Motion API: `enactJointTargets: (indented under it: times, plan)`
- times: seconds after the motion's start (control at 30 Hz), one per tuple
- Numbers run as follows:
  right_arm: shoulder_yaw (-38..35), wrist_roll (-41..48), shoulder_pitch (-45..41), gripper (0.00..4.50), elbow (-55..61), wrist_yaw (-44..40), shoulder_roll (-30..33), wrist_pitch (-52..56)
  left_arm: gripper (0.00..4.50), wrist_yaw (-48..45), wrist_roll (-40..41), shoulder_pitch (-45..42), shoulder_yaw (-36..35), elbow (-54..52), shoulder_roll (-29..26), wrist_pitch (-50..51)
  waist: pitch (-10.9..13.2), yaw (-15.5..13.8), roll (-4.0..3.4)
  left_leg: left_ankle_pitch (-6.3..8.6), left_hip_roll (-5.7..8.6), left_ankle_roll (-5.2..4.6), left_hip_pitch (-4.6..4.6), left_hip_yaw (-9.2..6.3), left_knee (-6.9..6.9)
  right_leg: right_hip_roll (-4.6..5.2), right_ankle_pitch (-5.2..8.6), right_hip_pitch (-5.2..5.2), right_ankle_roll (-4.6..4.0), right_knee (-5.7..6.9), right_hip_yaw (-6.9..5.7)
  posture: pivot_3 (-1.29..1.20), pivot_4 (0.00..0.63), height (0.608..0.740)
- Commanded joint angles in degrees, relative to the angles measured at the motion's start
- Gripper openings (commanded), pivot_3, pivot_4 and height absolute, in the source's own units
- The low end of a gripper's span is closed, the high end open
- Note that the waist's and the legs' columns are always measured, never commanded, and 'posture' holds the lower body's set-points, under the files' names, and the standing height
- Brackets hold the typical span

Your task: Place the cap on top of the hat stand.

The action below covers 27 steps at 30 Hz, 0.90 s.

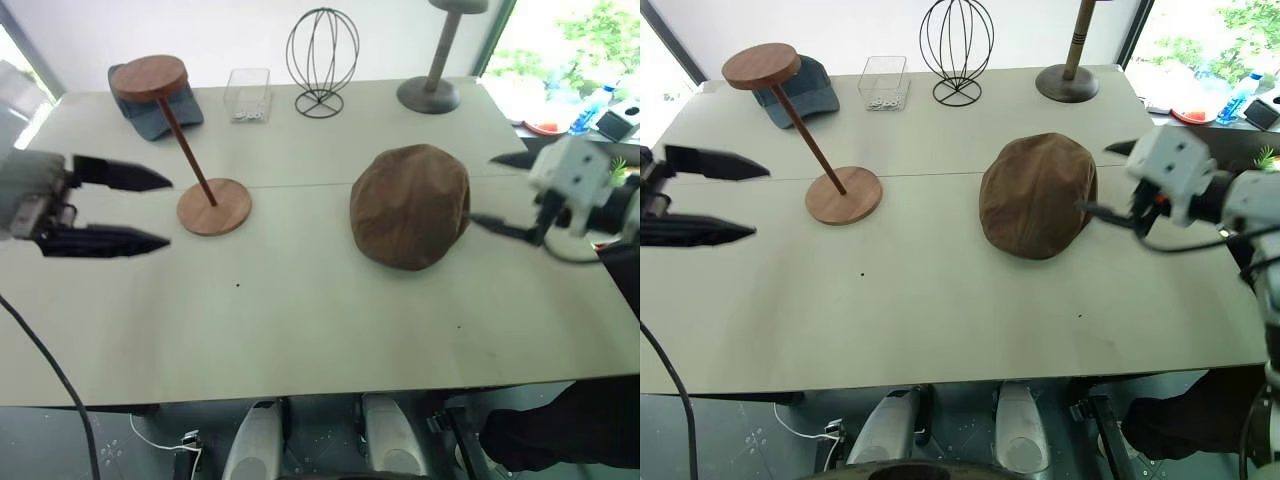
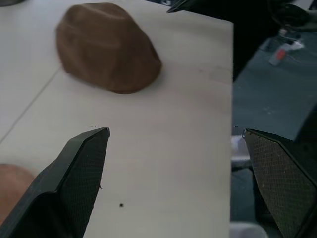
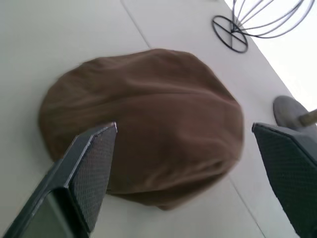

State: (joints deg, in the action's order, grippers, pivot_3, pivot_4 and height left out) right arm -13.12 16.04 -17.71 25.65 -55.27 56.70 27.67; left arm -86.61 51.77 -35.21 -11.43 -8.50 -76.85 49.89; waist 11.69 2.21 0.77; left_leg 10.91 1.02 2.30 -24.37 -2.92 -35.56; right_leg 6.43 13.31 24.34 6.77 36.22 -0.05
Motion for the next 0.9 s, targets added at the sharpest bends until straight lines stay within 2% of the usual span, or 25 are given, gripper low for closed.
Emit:
enactJointTargets:
  times: [0.03,0.17,0.33,0.47,0.57,0.9]
  plan:
    - [-0.3,-1.7,4.9,4.48,11.0,6.9,-2.3,4.4,4.50,-3.3,-3.2,-6.4,5.7,2.1,1.7,-2.0,0.0,-0.1,0.00,0.00,0.00,0.00,-0.04,0.01,-0.12,0.00,0.01,-0.01,-0.02,0.00,0.00,0.00,0.150,0.740]
    - [5.0,-10.2,12.3,4.48,15.9,13.4,-3.6,3.0,4.50,-5.3,-7.4,-12.7,11.3,6.1,5.6,-3.2,0.0,-1.1,0.12,0.02,0.01,-0.02,-0.14,0.04,-0.44,0.03,0.02,-0.13,-0.03,-0.06,0.00,0.00,0.150,0.740]
    - [14.5,-22.3,17.4,4.48,15.5,20.1,-4.7,-1.5,4.50,-5.9,-9.2,-17.2,15.1,8.5,9.2,-3.7,-0.1,-1.6,0.28,0.03,0.01,-0.05,-0.20,0.01,-0.48,0.05,-0.01,-0.12,-0.07,-0.09,-0.02,0.00,0.150,0.740]
    - [22.3,-33.7,16.4,4.48,9.2,26.6,-7.1,-5.0,4.50,-5.9,-9.9,-19.4,16.8,9.4,10.7,-3.6,-0.1,-1.3,0.34,0.04,0.02,-0.06,-0.23,0.01,-0.49,0.05,-0.01,-0.09,-0.08,-0.09,-0.02,0.00,0.150,0.740]
    - [25.2,-39.0,15.7,4.48,4.7,29.4,-8.8,-7.1,4.50,-5.9,-10.0,-20.4,17.3,9.7,11.1,-3.7,-0.1,-1.3,0.40,0.04,0.01,-0.07,-0.23,0.01,-0.48,0.03,-0.01,-0.08,-0.08,-0.08,-0.02,0.00,0.150,0.740]
    - [29.4,-48.9,10.0,4.48,-11.7,38.3,-17.9,-11.7,4.50,-5.8,-11.2,-22.1,16.0,10.0,11.9,-2.2,-0.3,-1.2,0.74,0.04,0.01,-0.07,-0.11,-0.05,-0.54,0.02,0.00,-0.23,-0.06,-0.05,-0.03,0.00,0.150,0.740]
